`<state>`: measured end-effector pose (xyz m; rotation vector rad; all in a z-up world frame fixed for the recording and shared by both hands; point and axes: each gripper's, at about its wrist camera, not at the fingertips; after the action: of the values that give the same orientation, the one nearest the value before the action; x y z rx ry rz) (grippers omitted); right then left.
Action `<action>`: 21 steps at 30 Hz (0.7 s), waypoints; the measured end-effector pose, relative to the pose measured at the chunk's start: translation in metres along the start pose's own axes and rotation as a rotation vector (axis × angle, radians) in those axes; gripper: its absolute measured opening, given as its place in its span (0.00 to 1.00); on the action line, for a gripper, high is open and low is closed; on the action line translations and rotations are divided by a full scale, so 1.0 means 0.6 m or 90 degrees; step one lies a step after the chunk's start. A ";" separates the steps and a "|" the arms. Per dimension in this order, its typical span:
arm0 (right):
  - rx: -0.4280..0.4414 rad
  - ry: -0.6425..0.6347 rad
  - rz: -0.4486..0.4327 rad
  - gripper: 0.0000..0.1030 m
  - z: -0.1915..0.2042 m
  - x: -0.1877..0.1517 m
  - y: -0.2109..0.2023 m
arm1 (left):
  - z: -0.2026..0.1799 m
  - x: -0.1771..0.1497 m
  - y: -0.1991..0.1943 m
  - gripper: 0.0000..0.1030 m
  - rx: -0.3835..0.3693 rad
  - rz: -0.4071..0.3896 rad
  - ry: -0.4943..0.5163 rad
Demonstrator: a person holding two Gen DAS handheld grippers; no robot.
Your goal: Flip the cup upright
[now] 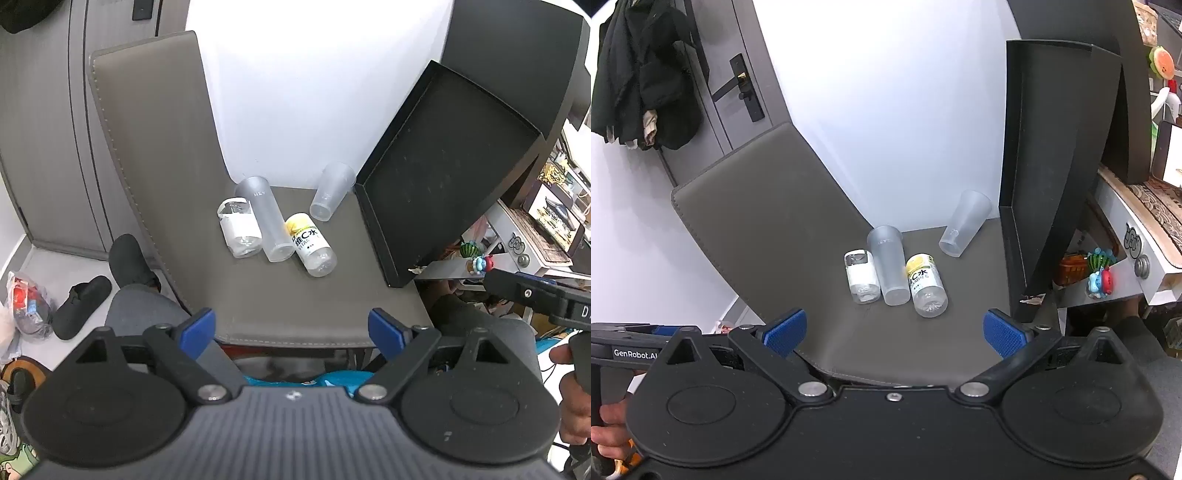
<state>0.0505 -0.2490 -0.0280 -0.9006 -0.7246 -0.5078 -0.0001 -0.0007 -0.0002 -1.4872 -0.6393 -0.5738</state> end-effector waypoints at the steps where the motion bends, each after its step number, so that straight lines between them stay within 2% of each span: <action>1: -0.001 -0.002 0.002 1.00 0.000 0.000 0.001 | -0.001 0.000 0.000 0.86 0.000 0.000 0.000; 21: -0.014 -0.003 0.013 1.00 0.010 -0.004 0.012 | 0.007 0.003 0.000 0.86 -0.008 0.008 -0.011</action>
<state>0.0518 -0.2399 -0.0311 -0.9295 -0.7149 -0.4962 0.0010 0.0038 0.0007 -1.5089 -0.6408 -0.5573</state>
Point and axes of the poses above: each gripper's, at about its wrist camera, not at the fingertips, and y roughly the way its jaws point, z to its left, x to its top, and after that the axes turned 14 degrees about y, right-handed
